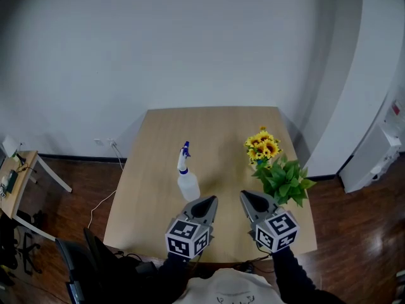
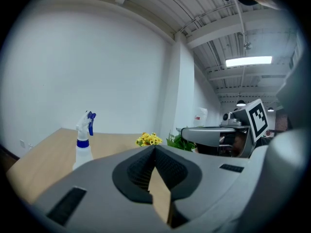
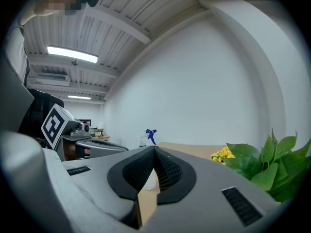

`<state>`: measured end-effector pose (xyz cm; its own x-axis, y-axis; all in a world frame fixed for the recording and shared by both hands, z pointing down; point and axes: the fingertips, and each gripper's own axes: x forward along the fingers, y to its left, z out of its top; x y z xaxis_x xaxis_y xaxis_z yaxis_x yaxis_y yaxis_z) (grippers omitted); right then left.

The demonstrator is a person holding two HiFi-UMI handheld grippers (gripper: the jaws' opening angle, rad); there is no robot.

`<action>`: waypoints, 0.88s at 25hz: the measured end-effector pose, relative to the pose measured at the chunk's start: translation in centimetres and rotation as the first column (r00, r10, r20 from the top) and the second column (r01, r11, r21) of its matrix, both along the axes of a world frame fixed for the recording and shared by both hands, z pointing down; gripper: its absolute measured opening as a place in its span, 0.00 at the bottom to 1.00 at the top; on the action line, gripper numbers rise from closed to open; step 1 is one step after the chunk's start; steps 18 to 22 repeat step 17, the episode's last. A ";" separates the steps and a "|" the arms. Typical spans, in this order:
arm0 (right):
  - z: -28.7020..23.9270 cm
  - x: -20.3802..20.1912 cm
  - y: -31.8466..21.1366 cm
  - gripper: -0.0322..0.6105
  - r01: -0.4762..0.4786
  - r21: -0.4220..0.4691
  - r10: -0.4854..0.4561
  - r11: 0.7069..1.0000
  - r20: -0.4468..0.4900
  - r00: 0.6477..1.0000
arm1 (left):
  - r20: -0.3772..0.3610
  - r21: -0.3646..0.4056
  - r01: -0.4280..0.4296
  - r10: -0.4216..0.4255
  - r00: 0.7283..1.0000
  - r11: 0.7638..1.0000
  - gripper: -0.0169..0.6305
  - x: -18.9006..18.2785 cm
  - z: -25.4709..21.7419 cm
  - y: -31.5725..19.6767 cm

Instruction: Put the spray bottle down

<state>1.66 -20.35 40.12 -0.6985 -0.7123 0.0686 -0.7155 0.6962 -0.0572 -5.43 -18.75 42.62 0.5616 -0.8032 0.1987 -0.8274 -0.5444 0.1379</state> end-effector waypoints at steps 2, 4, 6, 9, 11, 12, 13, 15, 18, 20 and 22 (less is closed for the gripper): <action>0.0 0.0 -0.1 0.03 -0.001 -0.001 0.001 1.000 0.003 1.000 | -0.013 0.002 -0.006 0.006 1.000 1.000 0.01 0.1 -0.1 -0.1; -0.1 -0.1 -0.3 0.03 -0.002 -0.001 0.002 1.000 0.007 1.000 | -0.013 0.002 -0.007 0.007 1.000 1.000 0.01 0.1 -0.1 -0.2; -0.2 -0.2 -0.3 0.03 -0.002 0.000 0.002 1.000 0.008 1.000 | -0.010 0.001 -0.007 0.007 1.000 1.000 0.01 0.1 -0.2 -0.3; -0.4 -0.3 -0.4 0.03 -0.001 0.000 0.001 1.000 0.011 1.000 | -0.011 -0.002 -0.009 0.009 1.000 1.000 0.01 0.2 -0.3 -0.3; -0.3 -0.3 -0.5 0.03 0.000 -0.001 0.000 1.000 0.011 1.000 | -0.013 -0.005 -0.010 0.010 1.000 1.000 0.01 0.3 -0.1 -0.3; -0.2 -0.3 -0.5 0.03 0.000 -0.001 0.000 1.000 0.011 1.000 | -0.012 -0.006 -0.010 0.010 1.000 1.000 0.01 0.3 -0.1 -0.4; -0.2 -0.2 -0.6 0.03 0.000 -0.001 0.000 1.000 0.011 1.000 | -0.010 -0.008 -0.011 0.010 1.000 1.000 0.01 0.4 0.0 -0.5; -0.3 -0.3 -0.8 0.03 -0.001 0.000 0.001 1.000 0.012 1.000 | -0.005 -0.012 -0.011 0.011 1.000 1.000 0.01 0.3 0.1 -0.6; -0.3 -0.3 -1.0 0.03 -0.003 0.000 0.003 1.000 0.013 1.000 | 0.000 -0.016 -0.012 0.012 1.000 1.000 0.01 0.3 0.1 -0.8; -0.3 -0.3 -1.0 0.03 -0.003 0.000 0.003 1.000 0.013 1.000 | 0.000 -0.016 -0.012 0.012 1.000 1.000 0.01 0.3 0.1 -0.8; -0.3 -0.3 -1.0 0.03 -0.003 0.000 0.003 1.000 0.013 1.000 | 0.000 -0.016 -0.012 0.012 1.000 1.000 0.01 0.3 0.1 -0.8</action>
